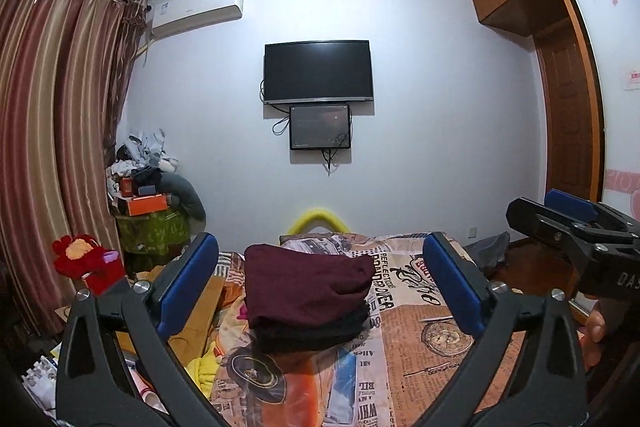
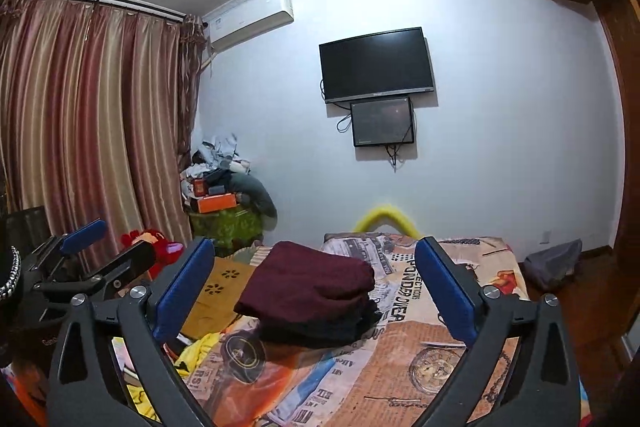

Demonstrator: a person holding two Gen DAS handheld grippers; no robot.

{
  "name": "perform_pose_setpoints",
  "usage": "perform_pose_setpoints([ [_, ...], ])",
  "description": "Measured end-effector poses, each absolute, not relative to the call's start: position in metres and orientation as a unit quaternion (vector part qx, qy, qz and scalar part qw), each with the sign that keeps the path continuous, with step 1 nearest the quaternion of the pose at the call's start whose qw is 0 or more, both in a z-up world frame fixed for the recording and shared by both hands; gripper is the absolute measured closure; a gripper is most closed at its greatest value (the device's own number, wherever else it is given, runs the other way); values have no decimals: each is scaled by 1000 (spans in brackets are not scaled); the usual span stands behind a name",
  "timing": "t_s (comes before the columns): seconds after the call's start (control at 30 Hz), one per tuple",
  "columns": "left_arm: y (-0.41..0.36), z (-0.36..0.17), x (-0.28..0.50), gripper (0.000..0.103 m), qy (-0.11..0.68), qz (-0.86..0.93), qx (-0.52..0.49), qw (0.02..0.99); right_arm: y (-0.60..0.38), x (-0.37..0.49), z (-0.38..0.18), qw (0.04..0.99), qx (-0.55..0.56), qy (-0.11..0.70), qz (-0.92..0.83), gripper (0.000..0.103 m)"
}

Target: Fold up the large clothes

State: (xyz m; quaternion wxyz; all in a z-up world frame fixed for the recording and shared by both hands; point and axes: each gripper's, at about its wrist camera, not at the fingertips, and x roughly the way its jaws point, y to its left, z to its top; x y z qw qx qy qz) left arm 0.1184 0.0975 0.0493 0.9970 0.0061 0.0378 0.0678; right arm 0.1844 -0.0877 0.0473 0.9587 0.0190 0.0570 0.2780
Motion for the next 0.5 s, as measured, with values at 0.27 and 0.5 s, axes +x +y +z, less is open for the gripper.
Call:
perform_pose_setpoints([
  [0.27, 98, 43, 119, 0, 44, 72, 1, 996, -86, 182, 44, 959, 12, 58, 276, 3],
  [0.5, 102, 40, 121, 0, 51, 73, -8, 996, -84, 179, 39, 960, 7, 62, 273, 3],
])
